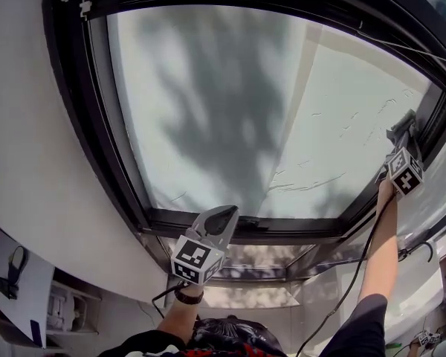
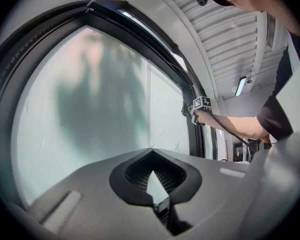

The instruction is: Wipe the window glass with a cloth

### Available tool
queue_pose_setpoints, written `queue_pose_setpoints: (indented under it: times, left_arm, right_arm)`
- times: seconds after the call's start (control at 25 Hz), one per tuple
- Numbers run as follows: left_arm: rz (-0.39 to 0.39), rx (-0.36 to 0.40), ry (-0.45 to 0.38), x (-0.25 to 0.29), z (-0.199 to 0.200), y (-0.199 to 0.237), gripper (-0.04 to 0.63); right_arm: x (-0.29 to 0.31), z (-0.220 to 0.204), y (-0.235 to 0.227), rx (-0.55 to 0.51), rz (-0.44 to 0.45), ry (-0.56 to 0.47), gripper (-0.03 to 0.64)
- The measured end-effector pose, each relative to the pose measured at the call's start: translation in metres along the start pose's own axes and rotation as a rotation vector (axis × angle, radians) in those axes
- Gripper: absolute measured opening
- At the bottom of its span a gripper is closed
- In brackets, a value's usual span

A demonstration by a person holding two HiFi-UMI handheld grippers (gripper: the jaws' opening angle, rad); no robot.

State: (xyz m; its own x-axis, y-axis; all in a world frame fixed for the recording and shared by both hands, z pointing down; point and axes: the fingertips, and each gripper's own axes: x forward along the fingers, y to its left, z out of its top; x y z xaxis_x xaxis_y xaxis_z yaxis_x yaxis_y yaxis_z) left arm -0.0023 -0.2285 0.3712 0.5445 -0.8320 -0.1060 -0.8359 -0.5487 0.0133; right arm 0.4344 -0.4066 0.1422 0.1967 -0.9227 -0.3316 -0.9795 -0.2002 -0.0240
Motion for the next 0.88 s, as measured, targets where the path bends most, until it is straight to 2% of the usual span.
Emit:
queue_pose_setpoints:
  times: [0.08, 0.16, 0.24, 0.32, 0.44, 0.56, 0.64, 0.72, 0.8, 0.88]
  left_arm:
    - [0.009, 0.001, -0.005, -0.004, 0.001, 0.004, -0.011]
    - [-0.028, 0.0, 0.005, -0.008, 0.001, 0.002, -0.012]
    - [-0.093, -0.01, 0.016, -0.014, 0.003, -0.005, -0.012]
    - [-0.134, -0.016, 0.008, -0.025, 0.007, -0.01, -0.011]
    - [-0.081, 0.021, 0.015, -0.044, 0.01, 0.001, -0.009]
    - [0.009, 0.039, -0.026, -0.063, 0.018, 0.021, -0.008]
    - [0.028, 0.01, -0.046, -0.074, 0.021, 0.031, -0.008]
    - [0.031, -0.001, -0.037, -0.078, 0.019, 0.034, -0.008]
    - [0.027, 0.004, -0.029, -0.08, 0.018, 0.032, -0.008]
    - [0.023, 0.004, -0.03, -0.082, 0.017, 0.032, -0.008]
  right_arm:
    - [-0.014, 0.013, 0.043, -0.001, 0.094, -0.049, 0.025]
    - [-0.046, 0.035, 0.121, -0.011, 0.279, -0.121, 0.025]
    - [-0.092, 0.06, 0.218, 0.016, 0.519, -0.182, 0.025]
    - [-0.141, 0.081, 0.319, 0.12, 0.794, -0.206, 0.025]
    - [-0.205, 0.086, 0.451, 0.221, 1.128, -0.144, 0.025]
    - [-0.246, 0.069, 0.552, 0.252, 1.362, -0.033, 0.026]
    - [-0.261, 0.061, 0.603, 0.278, 1.461, 0.041, 0.025]
    - [-0.266, 0.051, 0.636, 0.259, 1.486, 0.096, 0.026]
    - [-0.256, 0.037, 0.639, 0.223, 1.442, 0.114, 0.026]
    - [-0.236, 0.026, 0.61, 0.217, 1.368, 0.105, 0.026]
